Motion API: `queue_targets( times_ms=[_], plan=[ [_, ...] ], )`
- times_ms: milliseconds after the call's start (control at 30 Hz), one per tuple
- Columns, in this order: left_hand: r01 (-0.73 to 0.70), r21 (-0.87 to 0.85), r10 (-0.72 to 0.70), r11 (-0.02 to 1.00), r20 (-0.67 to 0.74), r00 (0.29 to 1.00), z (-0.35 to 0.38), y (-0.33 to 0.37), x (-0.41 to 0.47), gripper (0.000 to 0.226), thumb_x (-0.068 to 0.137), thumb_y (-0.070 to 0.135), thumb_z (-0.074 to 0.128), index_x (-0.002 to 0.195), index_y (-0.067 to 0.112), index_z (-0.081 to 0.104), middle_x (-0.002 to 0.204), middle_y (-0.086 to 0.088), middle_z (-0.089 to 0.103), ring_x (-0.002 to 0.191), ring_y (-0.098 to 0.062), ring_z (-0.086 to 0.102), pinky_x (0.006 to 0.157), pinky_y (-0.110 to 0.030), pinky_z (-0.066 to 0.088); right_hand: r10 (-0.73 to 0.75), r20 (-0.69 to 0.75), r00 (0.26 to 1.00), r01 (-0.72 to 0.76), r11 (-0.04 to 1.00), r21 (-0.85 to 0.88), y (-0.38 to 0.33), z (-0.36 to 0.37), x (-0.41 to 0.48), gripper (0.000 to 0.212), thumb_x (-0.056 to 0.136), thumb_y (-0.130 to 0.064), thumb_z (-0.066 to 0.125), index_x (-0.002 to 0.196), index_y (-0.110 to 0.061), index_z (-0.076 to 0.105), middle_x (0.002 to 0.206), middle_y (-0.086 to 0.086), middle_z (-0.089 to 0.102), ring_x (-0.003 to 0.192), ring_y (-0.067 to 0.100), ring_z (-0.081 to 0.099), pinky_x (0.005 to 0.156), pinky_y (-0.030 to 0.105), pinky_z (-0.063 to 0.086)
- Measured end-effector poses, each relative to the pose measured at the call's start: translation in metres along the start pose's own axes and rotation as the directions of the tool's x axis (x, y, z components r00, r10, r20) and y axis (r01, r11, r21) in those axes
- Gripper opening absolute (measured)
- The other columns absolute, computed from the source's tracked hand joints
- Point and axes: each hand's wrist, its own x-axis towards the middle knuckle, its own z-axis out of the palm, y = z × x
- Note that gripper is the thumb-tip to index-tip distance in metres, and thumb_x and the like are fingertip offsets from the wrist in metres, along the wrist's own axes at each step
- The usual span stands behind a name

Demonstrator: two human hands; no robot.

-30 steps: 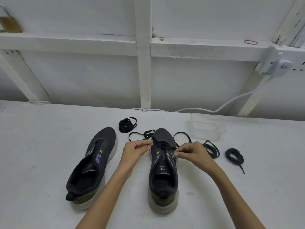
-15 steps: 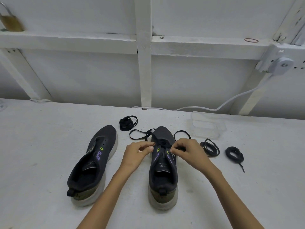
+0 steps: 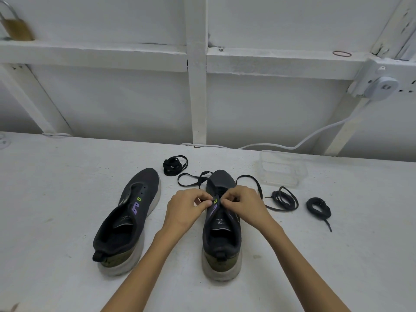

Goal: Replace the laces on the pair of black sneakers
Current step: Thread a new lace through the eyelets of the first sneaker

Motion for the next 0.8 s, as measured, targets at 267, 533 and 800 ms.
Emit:
queue_targets(
  times_ms=[267, 533, 800],
  plan=[
    [-0.19, 0.334, 0.186, 0.923, 0.044, 0.982, -0.015, 0.018, 0.009, 0.013, 0.089, 0.035, 0.063, 0.095, 0.035, 0.074, 0.091, 0.014, 0.07, 0.088, -0.006, 0.058, 0.074, -0.025, 0.035, 0.072, 0.075, 0.995, -0.096, 0.921, 0.377, 0.003, 0.001, 0.001, 0.008, 0.084, -0.012, 0.072, 0.085, -0.014, 0.079, 0.063, -0.006, 0.068, 0.058, -0.001, 0.058, 0.059, 0.017, 0.045],
    [-0.27, 0.506, 0.228, 0.819, 0.144, 0.963, -0.019, 0.029, 0.016, 0.021, 0.091, 0.032, 0.055, 0.102, 0.034, 0.072, 0.094, 0.007, 0.07, 0.096, -0.017, 0.056, 0.081, -0.029, 0.03, 0.115, 0.04, 0.993, -0.12, 0.866, 0.486, 0.001, 0.004, -0.001, 0.009, 0.084, 0.0, 0.07, 0.09, 0.0, 0.077, 0.046, -0.017, 0.059, 0.043, -0.006, 0.052, 0.047, 0.006, 0.036],
    [-0.175, 0.316, 0.108, 0.933, 0.218, 0.97, -0.016, 0.038, 0.027, 0.026, 0.082, 0.018, 0.069, 0.106, 0.028, 0.066, 0.089, 0.009, 0.072, 0.093, -0.011, 0.061, 0.073, -0.027, 0.037, 0.11, 0.051, 0.993, -0.121, 0.903, 0.413, 0.0, 0.006, 0.0, 0.011, 0.081, -0.003, 0.071, 0.088, -0.007, 0.079, 0.049, -0.012, 0.059, 0.043, -0.003, 0.049, 0.048, 0.011, 0.037]
  ],
)
